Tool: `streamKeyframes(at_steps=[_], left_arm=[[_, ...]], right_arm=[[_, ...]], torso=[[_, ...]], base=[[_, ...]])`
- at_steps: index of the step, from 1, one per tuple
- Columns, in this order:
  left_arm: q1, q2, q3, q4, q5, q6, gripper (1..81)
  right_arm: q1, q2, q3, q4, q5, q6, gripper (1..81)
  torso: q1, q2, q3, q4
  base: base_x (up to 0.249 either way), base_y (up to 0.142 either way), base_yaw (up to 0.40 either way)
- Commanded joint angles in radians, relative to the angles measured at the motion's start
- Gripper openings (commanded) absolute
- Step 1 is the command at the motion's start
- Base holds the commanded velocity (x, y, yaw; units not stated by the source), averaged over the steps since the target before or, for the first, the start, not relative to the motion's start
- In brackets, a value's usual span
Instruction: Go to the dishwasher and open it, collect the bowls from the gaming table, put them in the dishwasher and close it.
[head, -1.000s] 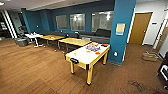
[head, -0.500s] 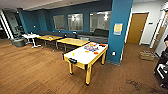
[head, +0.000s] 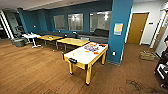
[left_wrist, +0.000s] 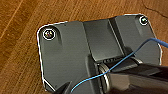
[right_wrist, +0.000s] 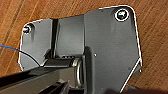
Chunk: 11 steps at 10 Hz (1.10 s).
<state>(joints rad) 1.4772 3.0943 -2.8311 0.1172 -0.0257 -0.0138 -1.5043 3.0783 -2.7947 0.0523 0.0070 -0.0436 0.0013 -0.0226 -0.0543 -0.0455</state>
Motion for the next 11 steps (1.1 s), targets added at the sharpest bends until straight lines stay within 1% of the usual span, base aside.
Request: streamKeyframes(at_steps=[1, 11], left_arm=[[-0.048, -0.002, -0.002, 0.005, 0.052, 0.006, 81.1], [-0.048, -0.005, -0.002, 0.002, 0.052, 0.006, 81.1]], right_arm=[[0.048, 0.004, 0.006, 0.004, -0.056, -0.004, 81.1], [0.051, 0.003, 0.006, 0.006, -0.056, -0.002, 81.1]], torso=[[0.000, 0.000, 0.000, 0.000], [0.000, -0.001, 0.000, 0.000]], base=[[0.000, 0.000, 0.000], [0.126, 0.000, 0.000]])
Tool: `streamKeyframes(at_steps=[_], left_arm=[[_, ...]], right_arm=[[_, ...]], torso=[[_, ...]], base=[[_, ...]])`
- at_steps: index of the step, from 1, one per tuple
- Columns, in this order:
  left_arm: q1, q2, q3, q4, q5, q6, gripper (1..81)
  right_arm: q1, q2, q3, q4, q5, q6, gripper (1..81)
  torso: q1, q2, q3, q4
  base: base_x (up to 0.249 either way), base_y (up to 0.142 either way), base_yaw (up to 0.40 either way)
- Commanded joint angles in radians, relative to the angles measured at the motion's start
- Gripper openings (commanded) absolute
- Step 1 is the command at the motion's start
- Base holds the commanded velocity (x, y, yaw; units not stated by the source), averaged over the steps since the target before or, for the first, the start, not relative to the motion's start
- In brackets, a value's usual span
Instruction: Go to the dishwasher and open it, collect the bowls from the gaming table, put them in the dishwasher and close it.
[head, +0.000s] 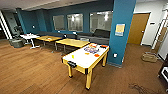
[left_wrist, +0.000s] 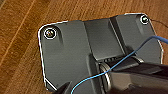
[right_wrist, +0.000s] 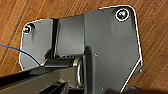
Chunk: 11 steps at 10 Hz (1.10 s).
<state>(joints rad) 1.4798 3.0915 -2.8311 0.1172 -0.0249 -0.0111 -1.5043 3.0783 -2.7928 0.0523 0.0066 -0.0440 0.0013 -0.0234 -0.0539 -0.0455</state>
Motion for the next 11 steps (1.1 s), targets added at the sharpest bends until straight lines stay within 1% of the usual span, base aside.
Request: streamKeyframes(at_steps=[1, 5, 11], left_arm=[[-0.051, -0.002, -0.002, 0.001, 0.051, 0.003, 81.1], [-0.051, -0.002, -0.002, -0.002, 0.051, 0.003, 81.1], [-0.051, -0.002, -0.001, -0.004, 0.051, 0.003, 81.1]], right_arm=[[0.051, 0.003, 0.004, 0.004, -0.056, -0.003, 81.1], [0.049, 0.003, 0.004, 0.004, -0.056, -0.004, 81.1], [0.048, 0.003, 0.004, 0.004, -0.056, -0.004, 81.1]], torso=[[0.000, 0.000, 0.000, 0.000], [0.000, 0.000, 0.000, 0.000], [0.000, 0.000, 0.000, 0.000]], base=[[0.132, 0.000, 0.000], [0.109, 0.000, 0.000], [0.096, 0.066, 0.000]])
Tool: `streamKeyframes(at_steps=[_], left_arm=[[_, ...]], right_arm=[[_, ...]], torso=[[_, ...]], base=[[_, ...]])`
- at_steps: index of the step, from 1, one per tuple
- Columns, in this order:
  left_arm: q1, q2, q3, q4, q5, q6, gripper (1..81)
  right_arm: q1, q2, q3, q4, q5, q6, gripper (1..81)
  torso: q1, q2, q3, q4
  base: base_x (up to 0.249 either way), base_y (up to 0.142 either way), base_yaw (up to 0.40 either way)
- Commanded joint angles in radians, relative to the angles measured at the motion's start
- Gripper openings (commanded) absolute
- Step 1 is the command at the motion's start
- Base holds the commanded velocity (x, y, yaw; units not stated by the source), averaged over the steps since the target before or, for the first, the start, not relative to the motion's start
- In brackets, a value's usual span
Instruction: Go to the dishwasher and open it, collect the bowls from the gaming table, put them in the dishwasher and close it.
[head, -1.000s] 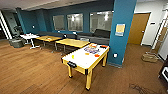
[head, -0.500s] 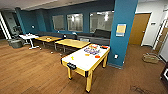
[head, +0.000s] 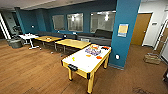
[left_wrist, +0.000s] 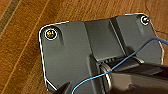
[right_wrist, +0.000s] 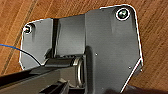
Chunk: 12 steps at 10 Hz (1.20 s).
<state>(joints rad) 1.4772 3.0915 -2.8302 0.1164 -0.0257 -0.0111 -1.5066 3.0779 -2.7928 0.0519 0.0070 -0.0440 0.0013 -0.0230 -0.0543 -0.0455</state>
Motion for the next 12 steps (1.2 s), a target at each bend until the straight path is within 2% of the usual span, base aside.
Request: streamKeyframes(at_steps=[1, 4, 9, 12], left_arm=[[-0.048, -0.002, -0.003, -0.003, 0.052, 0.003, 81.1], [-0.048, -0.002, -0.003, 0.000, 0.052, 0.003, 81.1], [-0.048, -0.003, -0.002, -0.003, 0.050, 0.003, 81.1], [-0.048, -0.003, -0.002, -0.006, 0.050, 0.003, 81.1]], right_arm=[[0.050, 0.003, 0.004, 0.005, -0.056, -0.004, 81.1], [0.050, 0.004, 0.004, 0.005, -0.056, -0.004, 81.1], [0.051, 0.004, 0.004, 0.005, -0.056, -0.002, 81.1], [0.048, 0.006, 0.004, 0.005, -0.056, -0.004, 81.1]], torso=[[0.000, 0.000, 0.000, 0.000], [0.000, 0.000, 0.000, 0.000], [0.000, 0.000, 0.000, 0.000], [0.000, 0.000, 0.000, 0.000]], base=[[0.104, 0.067, 0.000], [0.112, 0.067, 0.000], [0.122, 0.000, 0.000], [0.124, 0.070, 0.000]])
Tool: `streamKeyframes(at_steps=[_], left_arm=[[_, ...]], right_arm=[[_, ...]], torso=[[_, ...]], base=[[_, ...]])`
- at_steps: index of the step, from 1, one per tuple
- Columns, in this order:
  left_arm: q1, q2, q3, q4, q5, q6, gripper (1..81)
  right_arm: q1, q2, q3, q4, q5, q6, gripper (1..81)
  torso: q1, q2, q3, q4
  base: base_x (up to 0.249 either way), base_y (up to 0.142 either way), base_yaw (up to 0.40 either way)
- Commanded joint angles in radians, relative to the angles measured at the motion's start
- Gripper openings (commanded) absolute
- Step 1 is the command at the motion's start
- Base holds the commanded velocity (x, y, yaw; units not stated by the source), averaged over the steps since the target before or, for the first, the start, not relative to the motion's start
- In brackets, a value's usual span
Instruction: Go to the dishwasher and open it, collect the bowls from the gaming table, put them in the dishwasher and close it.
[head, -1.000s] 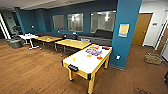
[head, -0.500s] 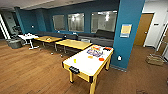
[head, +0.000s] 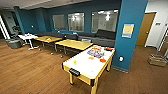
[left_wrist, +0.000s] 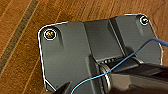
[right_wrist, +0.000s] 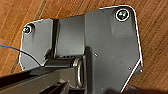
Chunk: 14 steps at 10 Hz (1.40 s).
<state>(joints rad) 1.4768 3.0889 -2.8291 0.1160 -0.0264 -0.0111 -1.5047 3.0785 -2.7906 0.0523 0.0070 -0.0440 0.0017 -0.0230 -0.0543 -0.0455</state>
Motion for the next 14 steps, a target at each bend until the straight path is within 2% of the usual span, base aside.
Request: streamKeyframes(at_steps=[1, 14], left_arm=[[-0.048, -0.001, -0.003, -0.004, 0.051, 0.003, 81.1], [-0.048, -0.002, -0.003, -0.006, 0.048, 0.003, 81.1]], right_arm=[[0.046, 0.005, 0.001, 0.006, -0.056, -0.002, 81.1], [0.045, 0.001, 0.001, 0.006, -0.056, -0.002, 81.1]], torso=[[0.000, 0.000, 0.000, 0.000], [0.000, 0.000, 0.000, 0.000]], base=[[0.124, 0.075, 0.000], [0.123, 0.074, 0.000]])
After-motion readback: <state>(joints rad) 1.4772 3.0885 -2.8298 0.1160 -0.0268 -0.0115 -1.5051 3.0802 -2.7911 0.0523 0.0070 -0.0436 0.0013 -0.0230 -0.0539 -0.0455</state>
